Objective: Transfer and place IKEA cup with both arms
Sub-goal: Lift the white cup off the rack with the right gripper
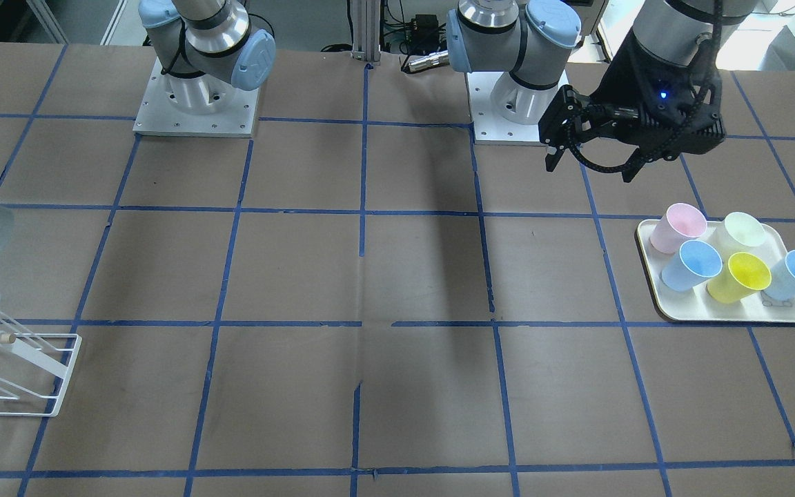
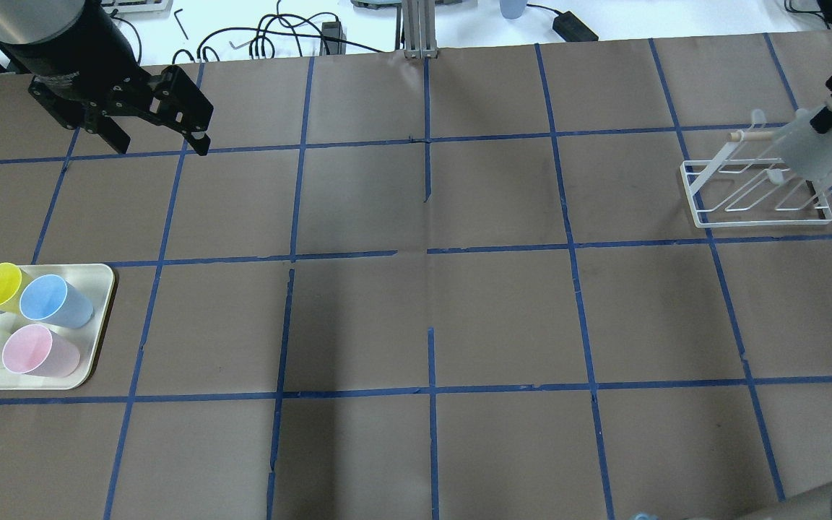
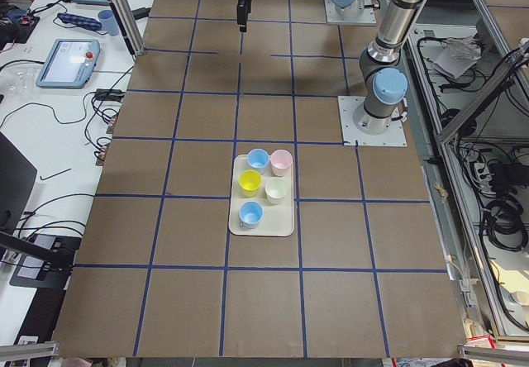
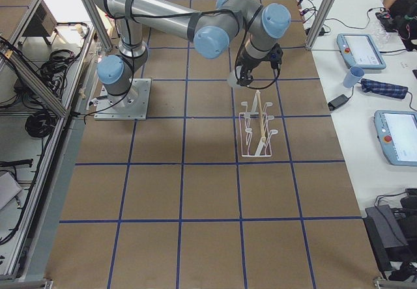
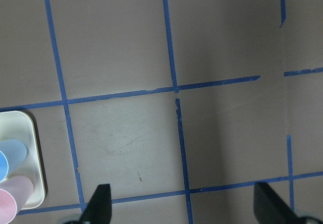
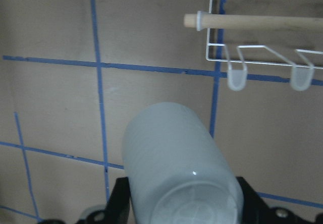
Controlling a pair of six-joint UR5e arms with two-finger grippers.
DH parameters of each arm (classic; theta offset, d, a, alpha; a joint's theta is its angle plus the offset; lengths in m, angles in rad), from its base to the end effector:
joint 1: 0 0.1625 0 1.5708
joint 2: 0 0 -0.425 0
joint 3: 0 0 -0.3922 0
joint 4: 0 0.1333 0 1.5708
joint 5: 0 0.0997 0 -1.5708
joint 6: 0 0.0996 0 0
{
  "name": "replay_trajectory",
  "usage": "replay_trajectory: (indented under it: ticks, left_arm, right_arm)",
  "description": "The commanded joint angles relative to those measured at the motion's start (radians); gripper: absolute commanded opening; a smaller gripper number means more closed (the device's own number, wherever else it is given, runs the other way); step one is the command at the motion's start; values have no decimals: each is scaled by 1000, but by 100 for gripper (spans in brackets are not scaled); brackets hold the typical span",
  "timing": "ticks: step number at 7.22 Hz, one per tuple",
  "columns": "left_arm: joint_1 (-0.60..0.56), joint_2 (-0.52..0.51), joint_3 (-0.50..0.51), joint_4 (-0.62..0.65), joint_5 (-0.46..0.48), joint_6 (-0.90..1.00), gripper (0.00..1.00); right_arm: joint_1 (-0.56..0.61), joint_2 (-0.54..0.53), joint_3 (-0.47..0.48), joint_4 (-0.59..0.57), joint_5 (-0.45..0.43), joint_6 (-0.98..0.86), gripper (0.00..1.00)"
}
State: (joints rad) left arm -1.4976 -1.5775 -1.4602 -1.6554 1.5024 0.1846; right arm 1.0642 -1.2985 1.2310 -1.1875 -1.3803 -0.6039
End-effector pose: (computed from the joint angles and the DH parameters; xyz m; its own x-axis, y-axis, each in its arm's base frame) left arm -0.1036 -0.5035 0.5307 -0.9916 0.1126 0.0636 0.1108 0.9933 -0.0315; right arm -0.1435 -0.5722 0.4744 -0.9451 -0.0375 -0.3245 -0.0917 0.9839 0.1534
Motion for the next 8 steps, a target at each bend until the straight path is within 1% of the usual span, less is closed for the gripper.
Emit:
replay_trajectory:
  ticks: [1, 2, 3, 4, 5, 6, 7, 8]
  left_arm:
    - [11, 17, -35, -7, -94, 7, 100]
    - [40, 28, -55, -7, -187, 9, 100]
    - [119, 30, -84, -6, -331, 21, 100]
    - [188, 31, -130, -7, -551, 25, 100]
    - [213, 31, -188, 0, -747, 26, 100]
    - [217, 22, -253, 6, -907, 10, 100]
    - [215, 19, -306, 15, -1044, 7, 100]
    - [211, 11, -357, 54, -1120, 16, 100]
  right_arm:
    - [52, -10, -15, 135, 198, 3, 38]
    - [66, -10, -13, 191, 307, 1, 38]
    - [95, -13, -13, 207, 355, -10, 38]
    - [152, -31, -12, 242, 369, -16, 35]
    - [196, -45, -5, 302, 474, -20, 34]
    - [229, -47, -5, 343, 542, -37, 34]
    - [250, -53, -4, 395, 649, -39, 34]
    - [264, -54, -2, 420, 737, -40, 34]
